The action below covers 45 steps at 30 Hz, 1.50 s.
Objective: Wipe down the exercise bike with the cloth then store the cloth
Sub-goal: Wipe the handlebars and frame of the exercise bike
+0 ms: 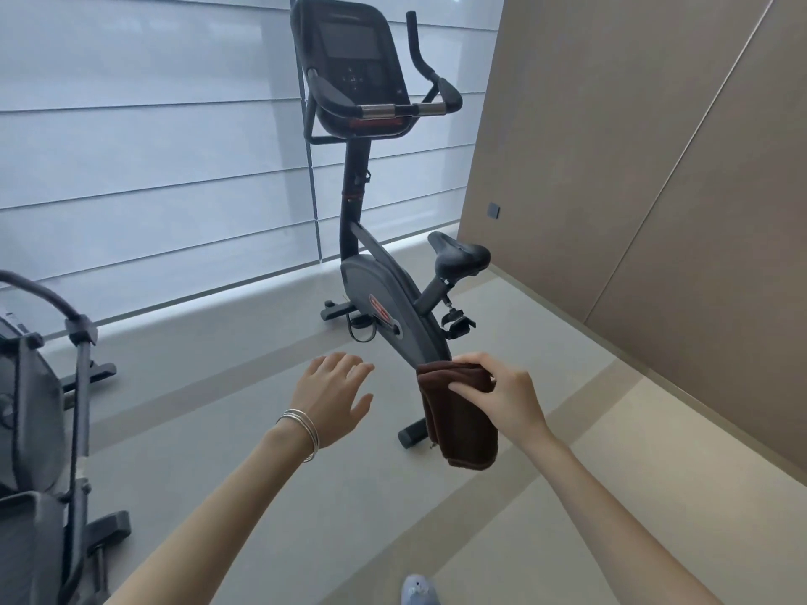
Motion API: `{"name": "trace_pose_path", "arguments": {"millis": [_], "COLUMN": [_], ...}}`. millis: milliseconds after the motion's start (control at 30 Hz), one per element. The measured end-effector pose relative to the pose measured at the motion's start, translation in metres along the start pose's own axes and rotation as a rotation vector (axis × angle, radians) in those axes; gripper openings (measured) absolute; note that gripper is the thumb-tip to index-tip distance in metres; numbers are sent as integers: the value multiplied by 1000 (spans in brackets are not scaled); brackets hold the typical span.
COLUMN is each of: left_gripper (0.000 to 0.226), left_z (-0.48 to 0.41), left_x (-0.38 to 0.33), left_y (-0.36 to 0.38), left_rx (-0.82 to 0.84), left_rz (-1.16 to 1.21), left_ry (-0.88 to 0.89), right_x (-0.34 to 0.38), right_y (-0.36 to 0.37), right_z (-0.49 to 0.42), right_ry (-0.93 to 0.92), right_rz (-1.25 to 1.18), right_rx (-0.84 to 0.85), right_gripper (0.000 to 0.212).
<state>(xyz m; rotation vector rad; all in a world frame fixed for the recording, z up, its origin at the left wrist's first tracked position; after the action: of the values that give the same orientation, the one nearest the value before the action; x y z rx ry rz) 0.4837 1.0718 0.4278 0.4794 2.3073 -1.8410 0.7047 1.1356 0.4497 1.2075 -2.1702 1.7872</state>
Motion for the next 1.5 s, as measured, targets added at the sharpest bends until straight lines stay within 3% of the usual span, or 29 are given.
{"name": "trace_pose_path", "arguments": {"millis": [367, 533, 800, 1267, 1500], "left_gripper": [41, 41, 38, 40, 59], "left_z": [-168, -204, -267, -406, -473], "left_x": [36, 59, 113, 279, 342], "left_y": [-2, -2, -16, -78, -67], "left_rx": [-66, -65, -105, -129, -59], "left_rz": [-60, -75, -102, -174, -192], "left_ry": [-70, -119, -111, 9, 29], "right_x": [-63, -69, -78, -22, -21], "right_y": [25, 42, 61, 121, 146], "right_z": [-189, -243, -331, -520, -579], "right_ry": [-93, -154, -7, 44, 97], "right_rz": [-25, -58, -294, -233, -221], "right_rx": [-13, 30, 19, -126, -156], "right_gripper": [33, 33, 33, 29, 29]}}
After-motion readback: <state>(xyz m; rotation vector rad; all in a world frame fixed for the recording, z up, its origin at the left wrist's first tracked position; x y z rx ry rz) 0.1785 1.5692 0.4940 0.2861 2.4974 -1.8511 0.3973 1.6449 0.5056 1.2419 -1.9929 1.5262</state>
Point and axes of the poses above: each hand's wrist, its own z-axis away from the middle knuckle, its own y-axis out of the palm, x = y × z, the point moved 6 cm from there along -z, towards the middle knuckle, and after that the axes turned 15 degrees about z, right-handed, at the moved point
